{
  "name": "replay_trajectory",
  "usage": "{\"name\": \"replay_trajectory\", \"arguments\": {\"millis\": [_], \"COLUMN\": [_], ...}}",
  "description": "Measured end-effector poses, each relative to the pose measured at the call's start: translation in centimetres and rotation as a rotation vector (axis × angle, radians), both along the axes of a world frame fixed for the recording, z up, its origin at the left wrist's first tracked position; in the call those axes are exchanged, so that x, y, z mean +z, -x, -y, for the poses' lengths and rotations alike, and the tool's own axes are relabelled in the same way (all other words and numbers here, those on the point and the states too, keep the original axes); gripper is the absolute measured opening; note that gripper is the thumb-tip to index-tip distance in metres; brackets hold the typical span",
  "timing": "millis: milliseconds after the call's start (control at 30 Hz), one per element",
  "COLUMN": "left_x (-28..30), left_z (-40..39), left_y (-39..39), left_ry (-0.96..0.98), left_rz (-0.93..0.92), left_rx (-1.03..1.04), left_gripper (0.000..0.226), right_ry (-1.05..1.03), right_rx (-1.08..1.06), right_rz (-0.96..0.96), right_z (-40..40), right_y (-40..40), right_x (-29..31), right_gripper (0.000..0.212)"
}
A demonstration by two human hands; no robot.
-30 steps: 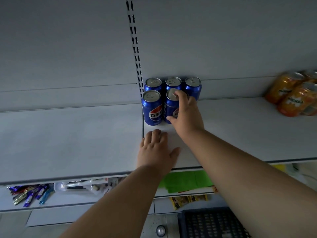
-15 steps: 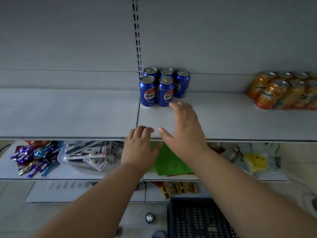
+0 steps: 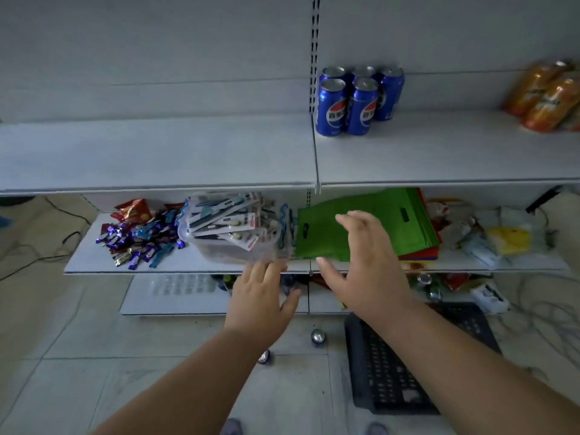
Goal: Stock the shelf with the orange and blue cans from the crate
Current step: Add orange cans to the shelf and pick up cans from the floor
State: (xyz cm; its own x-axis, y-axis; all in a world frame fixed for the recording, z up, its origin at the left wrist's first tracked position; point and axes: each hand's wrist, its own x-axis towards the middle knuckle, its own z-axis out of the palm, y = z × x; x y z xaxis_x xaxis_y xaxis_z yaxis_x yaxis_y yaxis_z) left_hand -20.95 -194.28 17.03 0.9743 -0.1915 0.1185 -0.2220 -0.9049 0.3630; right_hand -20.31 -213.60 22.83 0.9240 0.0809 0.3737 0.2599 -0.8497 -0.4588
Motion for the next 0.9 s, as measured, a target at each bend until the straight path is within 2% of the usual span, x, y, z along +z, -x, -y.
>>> {"name": "replay_trajectory", "arguments": {"millis": [133,267,633,800,900], "left_x": [-6.3,-15.7,-48.8,-62.0,-68.0], "left_z": [-5.0,-8.4,-8.3,-8.3,-8.6], "left_y": [-0.7,-0.2,3.0,2.8,1.7], "left_ry": [-0.002,-0.004,-0.026,-0.068,-0.103], "left_rz": [-0.076,-0.222,-0.532,-0.622,-0.658], "left_rx": [-0.030,-0.026,0.147,0.335,0.356], "left_gripper": [0.046,0.047,0.052,0.085,0.104], "right_ry": [-0.051,-0.061,-0.005,-0.023,-0.019], "right_rx": [-0.094,-0.151,-0.229,-0.236,-0.234], "right_rz": [-0.116,-0.313,-0.666,-0.712,-0.713], "right_z": [-4.8,-7.6,-6.8,-6.0,-5.9], "right_y": [0.7,1.6,5.7,6.2,6.0], "right_x": [-6.7,-16.9,-51.0,-61.9,-66.5], "right_gripper": [0.062,0.064,0.070,0.068,0.067]}}
